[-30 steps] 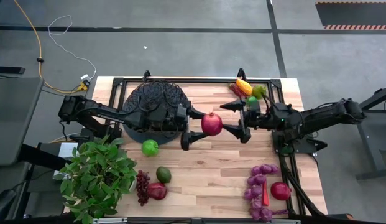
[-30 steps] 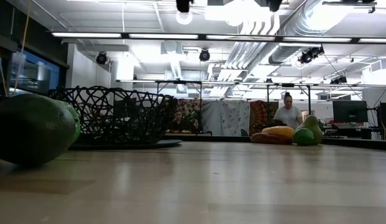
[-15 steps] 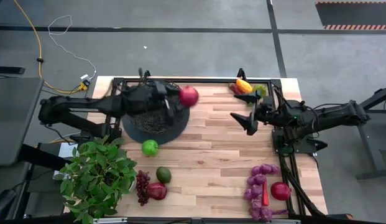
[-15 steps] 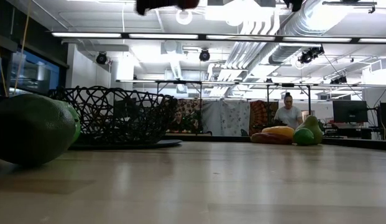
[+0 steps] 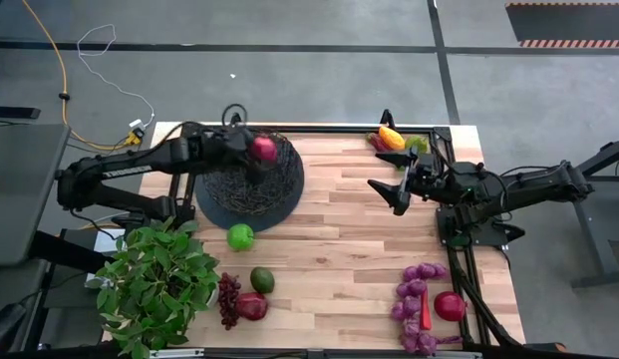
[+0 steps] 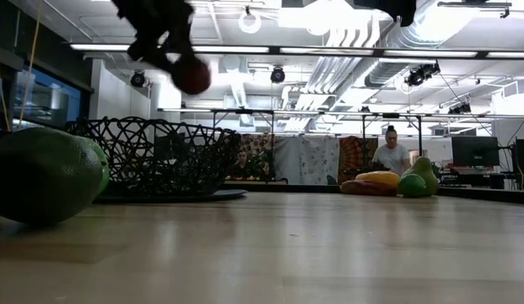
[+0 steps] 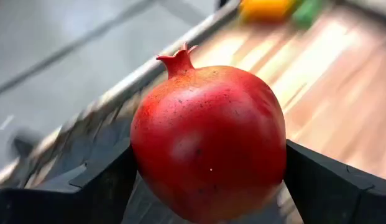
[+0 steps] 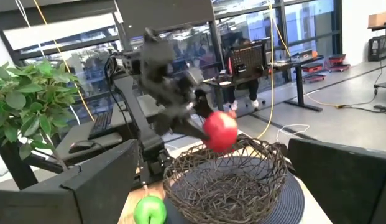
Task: Build produce basket
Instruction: Put the top pomegranate into the wire basket
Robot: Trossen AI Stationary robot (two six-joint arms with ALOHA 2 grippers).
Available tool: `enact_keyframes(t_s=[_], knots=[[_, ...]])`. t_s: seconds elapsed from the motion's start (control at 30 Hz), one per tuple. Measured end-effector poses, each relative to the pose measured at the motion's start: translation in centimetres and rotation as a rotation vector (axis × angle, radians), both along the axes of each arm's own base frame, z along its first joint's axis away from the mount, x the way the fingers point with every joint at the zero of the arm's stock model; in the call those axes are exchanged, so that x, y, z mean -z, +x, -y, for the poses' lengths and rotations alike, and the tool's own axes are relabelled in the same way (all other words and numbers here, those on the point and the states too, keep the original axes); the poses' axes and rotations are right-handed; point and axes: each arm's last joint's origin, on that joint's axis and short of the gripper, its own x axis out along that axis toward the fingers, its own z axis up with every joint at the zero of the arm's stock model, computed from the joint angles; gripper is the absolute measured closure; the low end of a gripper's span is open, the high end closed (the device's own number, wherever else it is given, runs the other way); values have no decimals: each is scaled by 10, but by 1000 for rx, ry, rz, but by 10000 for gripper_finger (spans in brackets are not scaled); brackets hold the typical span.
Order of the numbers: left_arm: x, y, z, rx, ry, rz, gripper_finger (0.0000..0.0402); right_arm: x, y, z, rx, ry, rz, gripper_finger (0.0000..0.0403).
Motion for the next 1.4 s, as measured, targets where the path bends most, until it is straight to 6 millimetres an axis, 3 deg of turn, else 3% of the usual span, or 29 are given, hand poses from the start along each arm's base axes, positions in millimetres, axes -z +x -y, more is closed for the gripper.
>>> enact_keyframes(t_s=[0.2,0.4,0.57,0.8,1.13,1.4], knots=[[38,2,-12,-93,-168,-272,55,0,0,0,0,0,-1,6],[69,14,-25,-116,-283,-372,55,1,0,0,-1,0,-10,6],[82,27,-30,-176,-352,-303,55,1,0,0,-1,0,-14,6],[79,49,-27,-201,-303,-111,55,1,0,0,-1,-2,-16,6],[112,59,-24,-249,-343,-153,55,1,0,0,-1,-2,-16,6],[127,64,-27,-261,-322,-210,55,2,0,0,-2,-1,-19,6]])
